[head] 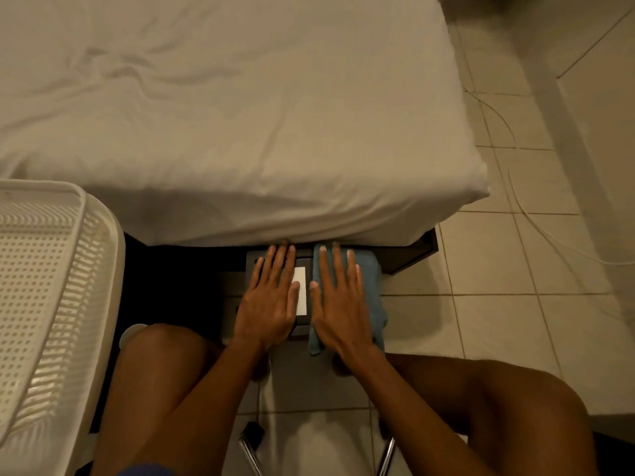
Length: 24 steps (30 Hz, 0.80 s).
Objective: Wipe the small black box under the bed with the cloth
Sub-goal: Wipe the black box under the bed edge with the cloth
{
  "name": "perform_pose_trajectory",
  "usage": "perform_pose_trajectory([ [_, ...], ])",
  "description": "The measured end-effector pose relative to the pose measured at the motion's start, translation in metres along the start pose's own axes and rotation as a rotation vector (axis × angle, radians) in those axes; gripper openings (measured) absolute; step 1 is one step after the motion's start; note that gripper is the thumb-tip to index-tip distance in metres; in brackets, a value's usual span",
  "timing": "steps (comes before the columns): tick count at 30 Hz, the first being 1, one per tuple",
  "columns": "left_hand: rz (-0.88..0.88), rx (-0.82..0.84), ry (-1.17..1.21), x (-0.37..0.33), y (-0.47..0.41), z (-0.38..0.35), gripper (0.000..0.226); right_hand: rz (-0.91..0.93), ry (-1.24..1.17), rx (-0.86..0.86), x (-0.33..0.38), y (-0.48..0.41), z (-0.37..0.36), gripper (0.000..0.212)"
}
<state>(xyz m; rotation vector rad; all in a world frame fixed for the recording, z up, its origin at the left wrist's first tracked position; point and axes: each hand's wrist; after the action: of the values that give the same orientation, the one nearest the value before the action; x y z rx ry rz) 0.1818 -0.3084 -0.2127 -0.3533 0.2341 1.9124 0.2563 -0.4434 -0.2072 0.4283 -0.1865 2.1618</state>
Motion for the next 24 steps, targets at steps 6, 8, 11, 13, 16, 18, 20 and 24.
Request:
perform_pose_trajectory([
  [6,0.009,0.017,-0.016,-0.001,-0.001,0.001,0.06,-0.062,-0.006,-0.023,-0.024,-0.012,0.01,0.06],
  [8,0.013,0.01,-0.011,0.0,-0.001,0.001,0.059,-0.102,0.01,-0.032,-0.021,-0.011,0.009,0.061],
  [11,0.006,0.0,-0.017,0.0,-0.002,0.002,0.059,-0.164,0.018,-0.059,-0.014,0.004,0.005,0.063],
  [13,0.009,0.005,-0.021,0.0,0.0,0.002,0.059,-0.197,0.014,-0.062,-0.01,0.021,0.002,0.064],
  [16,0.0,0.024,-0.015,0.0,-0.002,0.002,0.061,-0.195,0.004,-0.059,-0.013,0.022,0.001,0.066],
  [18,-0.027,0.026,-0.034,0.0,-0.002,0.002,0.061,-0.188,-0.014,-0.063,-0.018,0.004,0.005,0.066],
  [20,-0.036,0.017,-0.032,0.0,-0.001,0.003,0.061,-0.187,-0.038,-0.064,-0.021,-0.007,0.007,0.066],
  [24,-0.024,0.02,-0.024,0.001,-0.001,0.003,0.061,-0.199,-0.071,-0.07,-0.018,0.024,0.003,0.066],
])
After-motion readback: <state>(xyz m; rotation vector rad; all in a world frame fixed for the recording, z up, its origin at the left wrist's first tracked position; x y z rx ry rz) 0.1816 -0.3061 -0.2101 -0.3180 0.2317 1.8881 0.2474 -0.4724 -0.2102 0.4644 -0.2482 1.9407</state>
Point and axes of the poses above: each hand's wrist, its own y-axis away from the middle knuckle, its own z-axis out of the back of the hand, x = y × z, and after that the axes turned 4 degrees about -x, right-handed
